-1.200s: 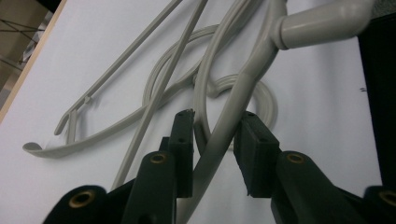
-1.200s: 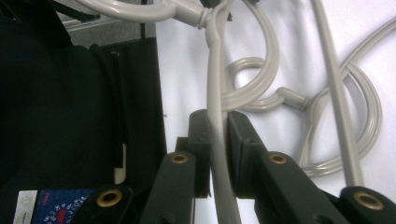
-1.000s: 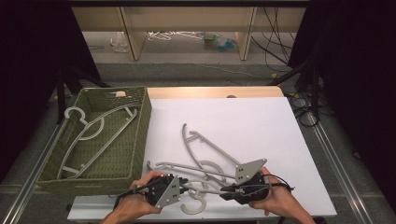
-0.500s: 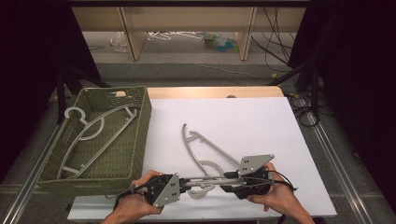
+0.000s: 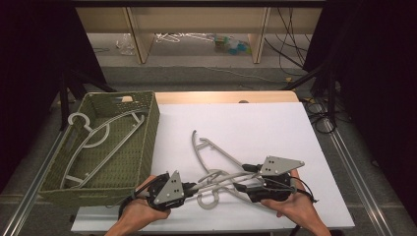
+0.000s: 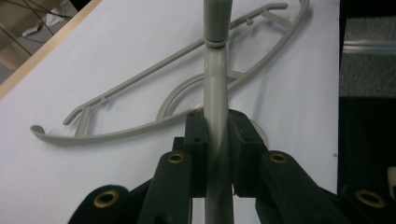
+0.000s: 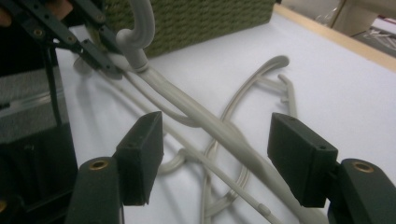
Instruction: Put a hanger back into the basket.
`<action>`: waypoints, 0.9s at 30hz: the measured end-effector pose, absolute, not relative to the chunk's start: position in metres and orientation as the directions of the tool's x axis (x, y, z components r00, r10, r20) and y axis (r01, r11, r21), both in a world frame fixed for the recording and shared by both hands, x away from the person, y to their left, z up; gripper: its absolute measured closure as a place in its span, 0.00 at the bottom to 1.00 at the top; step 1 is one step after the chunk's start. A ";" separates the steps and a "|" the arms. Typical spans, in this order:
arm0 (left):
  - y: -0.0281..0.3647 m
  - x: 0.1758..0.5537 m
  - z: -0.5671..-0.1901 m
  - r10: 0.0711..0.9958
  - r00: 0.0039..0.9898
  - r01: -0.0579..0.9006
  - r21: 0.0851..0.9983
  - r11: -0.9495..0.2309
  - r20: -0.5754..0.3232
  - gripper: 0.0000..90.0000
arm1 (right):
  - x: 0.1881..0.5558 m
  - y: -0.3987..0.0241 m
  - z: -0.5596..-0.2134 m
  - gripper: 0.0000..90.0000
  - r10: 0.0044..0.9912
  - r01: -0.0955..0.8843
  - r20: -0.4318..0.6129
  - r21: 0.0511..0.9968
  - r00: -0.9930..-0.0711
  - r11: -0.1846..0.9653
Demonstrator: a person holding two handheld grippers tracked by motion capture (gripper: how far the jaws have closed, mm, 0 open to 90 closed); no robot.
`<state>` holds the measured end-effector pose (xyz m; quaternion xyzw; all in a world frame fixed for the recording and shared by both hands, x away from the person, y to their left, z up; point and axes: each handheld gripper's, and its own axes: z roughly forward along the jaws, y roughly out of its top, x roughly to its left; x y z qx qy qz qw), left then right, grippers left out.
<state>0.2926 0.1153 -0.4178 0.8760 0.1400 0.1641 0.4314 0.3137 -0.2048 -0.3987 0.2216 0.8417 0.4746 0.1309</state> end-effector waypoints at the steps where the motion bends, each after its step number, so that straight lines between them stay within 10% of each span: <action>1: 0.117 0.294 -0.416 0.405 0.905 0.136 0.815 -0.563 0.129 0.88 | 0.313 -0.205 -0.399 0.40 0.500 0.257 0.002 0.859 -0.866 0.442; 27: 0.166 0.302 -0.374 0.557 0.817 0.346 0.902 -0.260 -0.152 0.88 | 0.306 -0.215 -0.416 0.26 0.539 0.336 0.048 0.827 -0.841 0.451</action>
